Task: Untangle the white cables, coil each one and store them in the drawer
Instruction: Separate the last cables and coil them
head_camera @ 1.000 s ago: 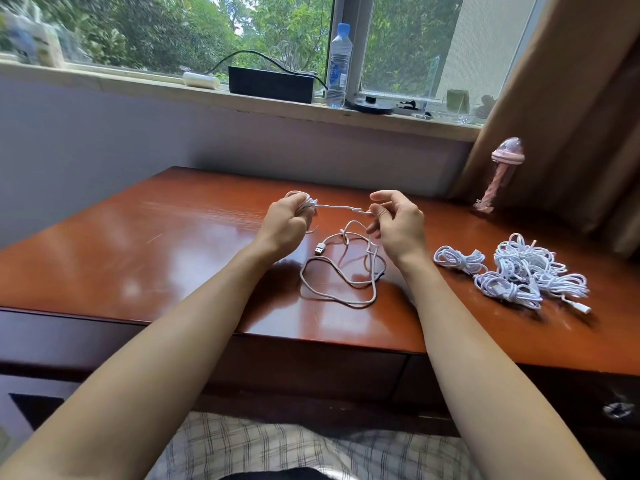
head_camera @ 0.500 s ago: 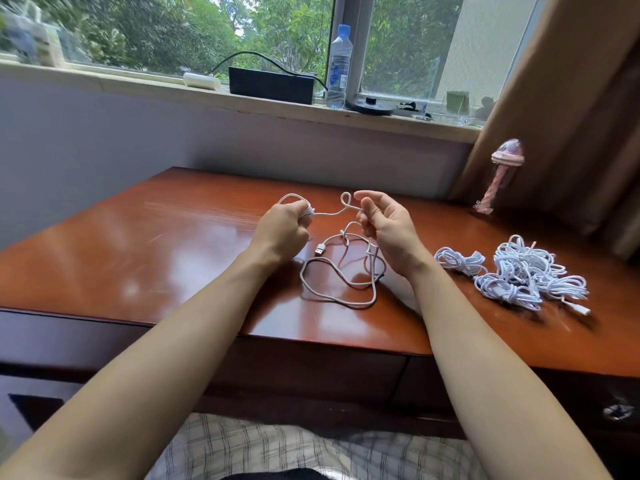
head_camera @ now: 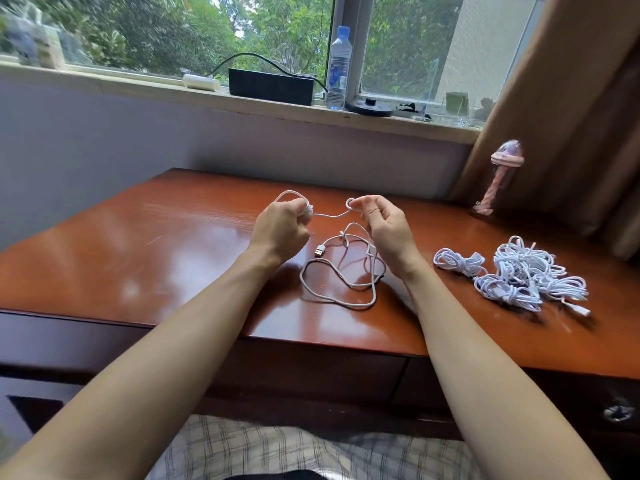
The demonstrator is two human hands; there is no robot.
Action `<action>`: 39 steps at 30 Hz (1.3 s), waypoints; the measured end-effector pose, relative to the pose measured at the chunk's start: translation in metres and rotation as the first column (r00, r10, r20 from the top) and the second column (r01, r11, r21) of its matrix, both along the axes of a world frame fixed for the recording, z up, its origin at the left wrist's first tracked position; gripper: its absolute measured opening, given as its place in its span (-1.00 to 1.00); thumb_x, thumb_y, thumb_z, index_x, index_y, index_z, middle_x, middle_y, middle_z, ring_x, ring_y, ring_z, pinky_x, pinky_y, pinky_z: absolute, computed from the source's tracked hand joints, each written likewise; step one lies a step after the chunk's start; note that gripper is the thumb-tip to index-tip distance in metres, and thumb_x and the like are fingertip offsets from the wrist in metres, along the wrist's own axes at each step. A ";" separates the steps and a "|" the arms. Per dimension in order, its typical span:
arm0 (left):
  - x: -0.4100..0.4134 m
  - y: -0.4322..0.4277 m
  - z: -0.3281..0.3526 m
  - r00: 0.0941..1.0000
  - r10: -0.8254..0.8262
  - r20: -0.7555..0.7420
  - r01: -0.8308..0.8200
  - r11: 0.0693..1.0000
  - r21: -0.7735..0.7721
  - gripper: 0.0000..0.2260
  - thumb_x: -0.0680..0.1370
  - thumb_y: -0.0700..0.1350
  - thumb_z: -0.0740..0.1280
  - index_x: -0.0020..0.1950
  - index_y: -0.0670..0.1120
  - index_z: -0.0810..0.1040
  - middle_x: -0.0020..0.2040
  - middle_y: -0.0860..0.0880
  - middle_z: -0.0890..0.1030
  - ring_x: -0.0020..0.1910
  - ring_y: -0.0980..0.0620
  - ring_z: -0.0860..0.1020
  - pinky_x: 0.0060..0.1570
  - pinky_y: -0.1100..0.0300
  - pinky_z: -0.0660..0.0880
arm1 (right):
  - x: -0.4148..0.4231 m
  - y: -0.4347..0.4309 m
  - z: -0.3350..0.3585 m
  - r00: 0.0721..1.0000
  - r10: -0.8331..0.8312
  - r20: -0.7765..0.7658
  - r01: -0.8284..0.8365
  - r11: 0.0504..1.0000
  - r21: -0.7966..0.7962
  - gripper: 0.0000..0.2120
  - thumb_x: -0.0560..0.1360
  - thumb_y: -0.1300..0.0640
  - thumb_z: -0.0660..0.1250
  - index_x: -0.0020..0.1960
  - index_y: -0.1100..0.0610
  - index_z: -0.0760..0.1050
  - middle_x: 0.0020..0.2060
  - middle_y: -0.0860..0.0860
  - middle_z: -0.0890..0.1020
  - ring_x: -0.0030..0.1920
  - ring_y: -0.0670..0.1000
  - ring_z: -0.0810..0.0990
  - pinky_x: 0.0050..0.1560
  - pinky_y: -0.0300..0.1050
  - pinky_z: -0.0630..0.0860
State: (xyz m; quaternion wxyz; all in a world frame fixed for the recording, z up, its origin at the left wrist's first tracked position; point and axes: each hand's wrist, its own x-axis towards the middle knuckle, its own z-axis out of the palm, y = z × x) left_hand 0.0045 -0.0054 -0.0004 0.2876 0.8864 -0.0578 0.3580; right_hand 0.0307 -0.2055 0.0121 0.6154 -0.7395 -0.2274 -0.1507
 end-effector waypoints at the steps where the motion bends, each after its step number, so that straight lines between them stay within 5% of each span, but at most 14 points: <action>1: 0.000 0.000 0.000 1.000 -0.004 0.008 0.004 1.000 -0.010 -0.85 0.52 -0.26 0.35 -0.23 -0.09 0.52 -0.26 -0.21 0.63 -0.27 -0.25 0.46 -0.28 0.14 0.25 | 0.000 0.001 -0.001 1.000 -0.009 0.026 0.010 0.999 -0.048 -0.82 0.68 0.19 0.24 0.15 0.24 0.58 -0.11 -0.11 0.69 -0.18 -0.20 0.62 -0.07 -0.24 0.52; 5: 0.000 -0.001 0.001 0.999 -0.021 0.043 0.021 1.000 0.019 -0.90 0.53 -0.24 0.36 -0.19 -0.15 0.54 -0.28 -0.20 0.62 -0.29 -0.27 0.47 -0.33 0.08 0.32 | 0.000 0.000 -0.004 0.999 0.018 0.028 -0.013 0.990 -0.142 -0.70 0.63 0.28 0.30 0.35 0.15 0.43 -0.16 0.18 0.71 -0.18 0.11 0.69 0.00 -0.06 0.62; 9: 0.002 -0.002 -0.001 0.995 -0.066 0.076 0.061 0.995 0.075 -0.94 0.52 -0.20 0.35 -0.16 -0.15 0.57 -0.27 -0.21 0.61 -0.29 -0.29 0.49 -0.33 0.01 0.44 | 0.000 0.000 -0.003 0.987 0.128 -0.098 -0.140 0.982 -0.127 -0.60 0.62 0.33 0.28 0.44 0.18 0.35 -0.27 0.14 0.69 -0.22 0.03 0.64 -0.03 -0.12 0.59; 13: 0.003 -0.003 -0.002 0.993 -0.082 0.085 0.071 0.989 0.133 -0.91 0.51 -0.16 0.35 -0.14 -0.16 0.59 -0.27 -0.22 0.61 -0.28 -0.30 0.50 -0.33 0.02 0.44 | -0.005 0.000 -0.002 0.993 0.097 -0.061 -0.107 0.976 -0.187 -0.82 0.60 0.32 0.27 0.15 0.26 0.60 -0.26 0.14 0.67 -0.25 -0.02 0.59 -0.10 -0.20 0.57; 17: 0.003 -0.004 -0.002 0.995 -0.064 0.082 0.045 0.976 0.215 -0.92 0.51 -0.18 0.37 -0.10 -0.17 0.63 -0.26 -0.21 0.61 -0.26 -0.29 0.52 -0.31 0.04 0.42 | -0.002 0.001 -0.002 0.999 -0.010 0.033 0.016 0.984 -0.180 -0.88 0.57 0.20 0.37 -0.03 0.09 0.69 -0.01 0.10 0.68 -0.08 0.03 0.67 0.04 -0.09 0.60; 21: 0.004 -0.008 0.000 0.989 -0.100 0.106 0.062 0.949 0.310 -0.97 0.45 -0.26 0.41 -0.17 -0.16 0.62 -0.29 -0.18 0.63 -0.29 -0.26 0.55 -0.30 0.10 0.42 | -0.002 0.001 0.003 0.998 -0.060 -0.012 0.060 0.998 -0.001 -0.85 0.57 0.26 0.36 -0.05 0.10 0.69 0.01 0.04 0.66 -0.02 -0.11 0.63 0.08 -0.24 0.52; 26: 0.006 -0.010 0.000 0.991 -0.101 0.091 0.067 0.943 0.326 -0.95 0.41 -0.26 0.39 -0.16 -0.15 0.64 -0.27 -0.18 0.66 -0.28 -0.25 0.58 -0.32 0.10 0.46 | -0.003 0.001 0.007 0.994 -0.061 -0.088 0.078 0.976 0.205 -0.89 0.55 0.33 0.36 0.05 0.25 0.63 -0.18 0.03 0.62 -0.26 -0.20 0.57 -0.14 -0.33 0.52; 33: 0.007 -0.003 -0.005 0.999 -0.033 0.012 0.029 0.969 0.247 -0.94 0.49 -0.25 0.41 -0.18 -0.17 0.59 -0.26 -0.24 0.64 -0.26 -0.32 0.53 -0.29 0.14 0.20 | 0.010 -0.008 0.008 0.980 -0.141 -0.141 0.187 0.895 0.406 -0.82 0.57 0.32 0.34 0.09 0.09 0.54 -0.22 0.02 0.56 -0.34 -0.14 0.48 -0.20 -0.26 0.46; 37: 0.007 -0.004 -0.007 0.998 -0.059 -0.019 0.060 0.994 0.094 -0.91 0.51 -0.24 0.38 -0.19 -0.16 0.56 -0.26 -0.20 0.63 -0.27 -0.28 0.48 -0.32 0.10 0.26 | 0.014 -0.007 0.000 0.963 -0.266 -0.043 0.269 0.956 0.120 -0.70 0.57 0.31 0.20 0.02 -0.02 0.60 -0.26 -0.04 0.50 -0.39 -0.15 0.41 -0.29 -0.21 0.41; 39: 0.009 0.000 -0.008 0.993 -0.111 -0.033 0.111 0.994 -0.008 -0.89 0.53 -0.21 0.38 -0.20 -0.13 0.56 -0.25 -0.16 0.63 -0.27 -0.24 0.51 -0.31 0.07 0.38 | 0.018 -0.007 -0.006 0.931 -0.359 0.061 0.364 0.921 -0.140 -0.74 0.58 0.23 0.19 -0.02 -0.03 0.61 -0.11 -0.01 0.54 -0.12 -0.08 0.53 -0.02 -0.11 0.49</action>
